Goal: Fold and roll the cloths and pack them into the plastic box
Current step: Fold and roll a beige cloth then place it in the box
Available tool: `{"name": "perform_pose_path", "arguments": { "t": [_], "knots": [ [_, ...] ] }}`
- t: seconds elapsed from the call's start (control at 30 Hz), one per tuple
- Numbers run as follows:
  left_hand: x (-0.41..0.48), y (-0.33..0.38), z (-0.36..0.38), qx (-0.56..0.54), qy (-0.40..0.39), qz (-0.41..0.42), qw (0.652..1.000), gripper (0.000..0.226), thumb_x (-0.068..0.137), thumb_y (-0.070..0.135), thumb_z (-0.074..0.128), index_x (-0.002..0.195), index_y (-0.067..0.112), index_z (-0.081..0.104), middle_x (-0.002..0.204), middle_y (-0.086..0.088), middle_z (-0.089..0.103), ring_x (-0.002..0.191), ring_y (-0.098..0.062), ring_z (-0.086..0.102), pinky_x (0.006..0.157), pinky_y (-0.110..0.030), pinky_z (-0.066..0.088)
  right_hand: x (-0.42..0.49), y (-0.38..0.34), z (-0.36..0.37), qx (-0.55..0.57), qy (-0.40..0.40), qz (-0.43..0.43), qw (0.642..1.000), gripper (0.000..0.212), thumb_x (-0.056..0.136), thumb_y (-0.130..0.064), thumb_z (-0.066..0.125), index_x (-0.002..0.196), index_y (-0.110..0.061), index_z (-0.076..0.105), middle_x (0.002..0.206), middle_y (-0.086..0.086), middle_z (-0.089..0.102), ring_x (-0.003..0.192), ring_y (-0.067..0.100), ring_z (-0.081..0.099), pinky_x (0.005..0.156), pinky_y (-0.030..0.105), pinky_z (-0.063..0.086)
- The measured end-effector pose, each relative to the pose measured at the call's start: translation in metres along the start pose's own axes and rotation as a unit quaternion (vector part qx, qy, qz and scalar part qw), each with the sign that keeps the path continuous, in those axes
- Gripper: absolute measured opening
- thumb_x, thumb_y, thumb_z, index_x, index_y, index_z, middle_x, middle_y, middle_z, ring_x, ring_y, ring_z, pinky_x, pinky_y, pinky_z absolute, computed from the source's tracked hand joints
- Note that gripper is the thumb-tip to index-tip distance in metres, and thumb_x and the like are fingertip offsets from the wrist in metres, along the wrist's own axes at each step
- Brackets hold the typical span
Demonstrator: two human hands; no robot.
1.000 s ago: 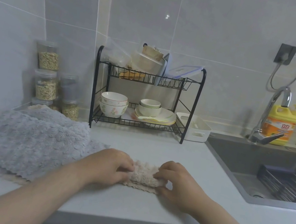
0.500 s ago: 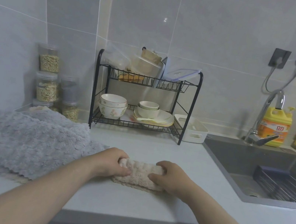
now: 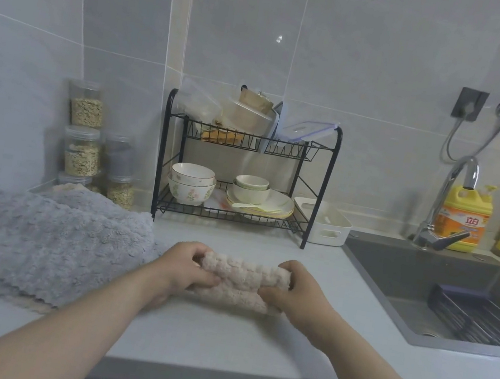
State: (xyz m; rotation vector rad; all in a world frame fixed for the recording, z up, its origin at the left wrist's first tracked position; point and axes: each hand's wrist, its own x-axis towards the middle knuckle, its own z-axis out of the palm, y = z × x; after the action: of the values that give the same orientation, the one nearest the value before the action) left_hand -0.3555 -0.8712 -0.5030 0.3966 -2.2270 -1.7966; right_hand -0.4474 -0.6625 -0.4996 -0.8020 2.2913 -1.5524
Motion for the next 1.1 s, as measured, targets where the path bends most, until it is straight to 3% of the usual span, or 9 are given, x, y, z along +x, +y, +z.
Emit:
{"name": "perform_pose_path", "arguments": {
  "t": [0.1, 0.17, 0.37, 0.5, 0.73, 0.8, 0.9, 1.0, 1.1],
  "knots": [
    [0.001, 0.010, 0.000, -0.195, 0.029, -0.011, 0.980, 0.047, 0.072, -0.013, 0.069, 0.114, 0.003, 0.058, 0.093, -0.012, 0.064, 0.061, -0.014, 0.064, 0.049, -0.023, 0.051, 0.006, -0.008, -0.002, 0.163, 0.042, -0.021, 0.986, 0.036, 0.076, 0.003, 0.074, 0.105, -0.010, 0.056, 0.097, 0.017, 0.068, 0.078, 0.026, 0.067, 0.075, 0.042, 0.057],
    [0.003, 0.021, 0.003, -0.272, 0.044, 0.020, 0.961, 0.049, 0.063, -0.012, 0.069, 0.109, 0.004, 0.063, 0.091, -0.010, 0.072, 0.073, -0.018, 0.068, 0.075, -0.034, 0.055, 0.013, -0.014, -0.002, 0.240, 0.064, -0.040, 0.968, 0.041, 0.072, 0.004, 0.077, 0.107, -0.007, 0.059, 0.101, 0.022, 0.069, 0.086, 0.034, 0.068, 0.081, 0.047, 0.056],
    [0.039, 0.039, -0.006, -0.316, 0.046, 0.108, 0.941, 0.040, 0.051, -0.011, 0.071, 0.078, 0.018, 0.077, 0.082, -0.004, 0.073, 0.083, -0.021, 0.062, 0.079, -0.036, 0.043, 0.057, -0.029, -0.009, 0.292, 0.066, -0.110, 0.948, 0.031, 0.074, 0.010, 0.070, 0.097, -0.009, 0.063, 0.092, 0.011, 0.071, 0.089, 0.030, 0.067, 0.082, 0.046, 0.053],
    [0.077, 0.042, -0.019, -0.336, 0.050, 0.119, 0.933, 0.040, 0.055, -0.006, 0.068, 0.087, 0.016, 0.076, 0.094, -0.008, 0.073, 0.088, -0.020, 0.069, 0.078, -0.032, 0.056, 0.100, -0.041, -0.013, 0.285, 0.046, -0.100, 0.952, 0.029, 0.076, 0.013, 0.067, 0.095, -0.009, 0.062, 0.086, 0.007, 0.070, 0.085, 0.028, 0.065, 0.078, 0.044, 0.054],
    [0.122, 0.096, -0.036, -0.423, 0.122, 0.071, 0.895, 0.064, 0.061, -0.009, 0.069, 0.123, 0.004, 0.054, 0.112, -0.014, 0.064, 0.098, -0.021, 0.066, 0.076, -0.029, 0.057, 0.140, -0.100, -0.031, 0.321, 0.076, -0.058, 0.942, 0.039, 0.078, 0.019, 0.062, 0.096, -0.014, 0.060, 0.094, 0.008, 0.068, 0.077, 0.015, 0.066, 0.060, 0.023, 0.053],
    [0.121, 0.126, -0.039, -0.439, 0.122, 0.068, 0.888, 0.069, 0.054, -0.002, 0.079, 0.118, 0.006, 0.056, 0.111, -0.013, 0.064, 0.098, -0.022, 0.065, 0.077, -0.031, 0.057, 0.138, -0.128, -0.042, 0.297, 0.093, -0.041, 0.950, 0.043, 0.078, 0.019, 0.063, 0.094, -0.021, 0.062, 0.098, 0.009, 0.068, 0.081, 0.018, 0.067, 0.064, 0.027, 0.056],
    [0.112, 0.175, -0.043, -0.442, 0.129, 0.041, 0.887, 0.042, 0.059, -0.005, 0.065, 0.097, 0.012, 0.062, 0.099, -0.007, 0.069, 0.089, -0.019, 0.068, 0.073, -0.032, 0.057, 0.126, -0.171, -0.064, 0.184, 0.091, -0.006, 0.979, 0.047, 0.077, 0.008, 0.070, 0.094, -0.035, 0.061, 0.097, -0.003, 0.069, 0.090, 0.013, 0.066, 0.075, 0.032, 0.057],
    [0.101, 0.215, -0.046, -0.409, 0.111, 0.022, 0.906, 0.040, 0.066, -0.019, 0.056, 0.088, 0.014, 0.061, 0.085, -0.004, 0.071, 0.078, -0.017, 0.068, 0.063, -0.028, 0.059, 0.112, -0.213, -0.090, -0.045, 0.042, 0.024, 0.998, 0.064, 0.070, -0.023, 0.079, 0.119, -0.049, 0.046, 0.118, -0.032, 0.051, 0.110, -0.014, 0.046, 0.093, 0.014, 0.037],
    [0.097, 0.250, -0.042, -0.380, 0.054, 0.030, 0.923, 0.047, 0.044, -0.012, 0.076, 0.082, 0.014, 0.065, 0.078, -0.006, 0.069, 0.071, -0.016, 0.067, 0.057, -0.025, 0.055, 0.105, -0.257, -0.108, -0.153, -0.006, 0.008, 0.988, 0.074, 0.067, -0.042, 0.080, 0.128, -0.052, 0.039, 0.115, -0.044, 0.037, 0.111, -0.016, 0.037, 0.095, 0.011, 0.030]
  ]
}}
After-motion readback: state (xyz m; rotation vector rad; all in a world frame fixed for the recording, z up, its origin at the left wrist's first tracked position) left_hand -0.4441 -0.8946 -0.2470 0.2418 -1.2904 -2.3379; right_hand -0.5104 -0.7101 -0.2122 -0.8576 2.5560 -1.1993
